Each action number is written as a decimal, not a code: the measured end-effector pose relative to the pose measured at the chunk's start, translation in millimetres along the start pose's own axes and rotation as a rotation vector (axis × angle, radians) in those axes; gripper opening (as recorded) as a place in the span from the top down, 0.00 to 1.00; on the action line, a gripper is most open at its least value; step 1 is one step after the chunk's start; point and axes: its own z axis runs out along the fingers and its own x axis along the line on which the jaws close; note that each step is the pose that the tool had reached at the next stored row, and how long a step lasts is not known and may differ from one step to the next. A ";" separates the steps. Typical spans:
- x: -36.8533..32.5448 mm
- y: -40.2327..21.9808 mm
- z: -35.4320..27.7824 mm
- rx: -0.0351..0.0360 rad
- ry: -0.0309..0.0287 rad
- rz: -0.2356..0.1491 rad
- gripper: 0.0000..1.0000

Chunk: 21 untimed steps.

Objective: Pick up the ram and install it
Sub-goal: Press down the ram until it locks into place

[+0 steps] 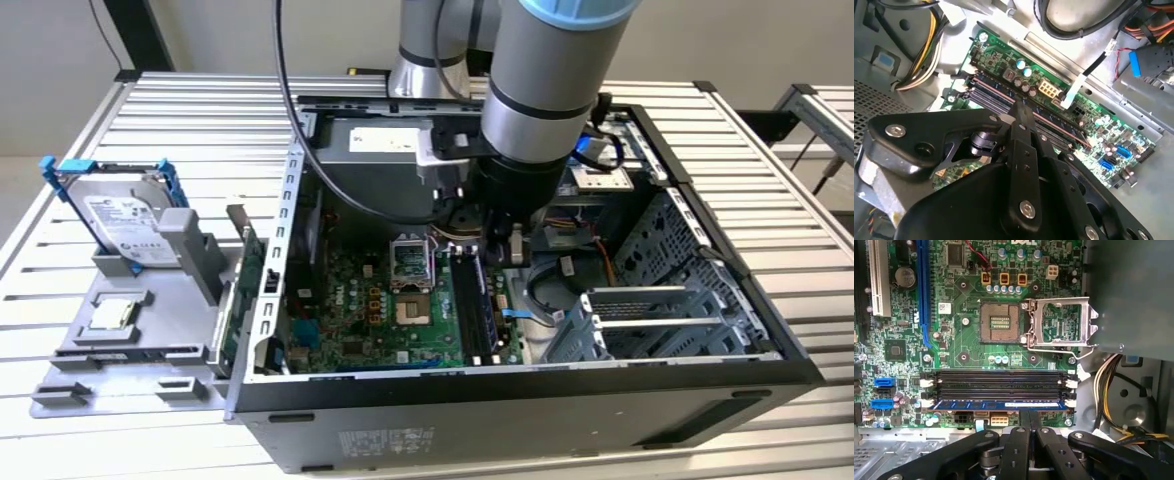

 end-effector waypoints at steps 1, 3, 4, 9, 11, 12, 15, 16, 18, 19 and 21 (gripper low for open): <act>1.3 0.0 0.7 0.0000 0.0005 0.000 1.00; 3.7 0.1 2.4 0.0001 0.0014 0.000 1.00; 4.5 0.1 3.0 0.0001 0.0027 0.000 1.00; 5.8 0.0 3.3 0.0001 0.0081 0.000 1.00; 5.8 0.0 3.3 0.0001 0.0084 0.000 1.00; 5.9 0.0 3.3 0.0001 0.0083 0.000 1.00; 6.2 0.0 3.4 -0.0001 0.0083 0.000 1.00; 6.4 0.0 3.5 -0.0004 0.0086 0.000 1.00; 7.0 0.0 3.6 -0.0009 0.0094 0.000 1.00; 7.2 0.1 3.8 -0.0012 0.0096 0.000 1.00; 7.2 0.1 3.8 -0.0020 0.0102 0.000 1.00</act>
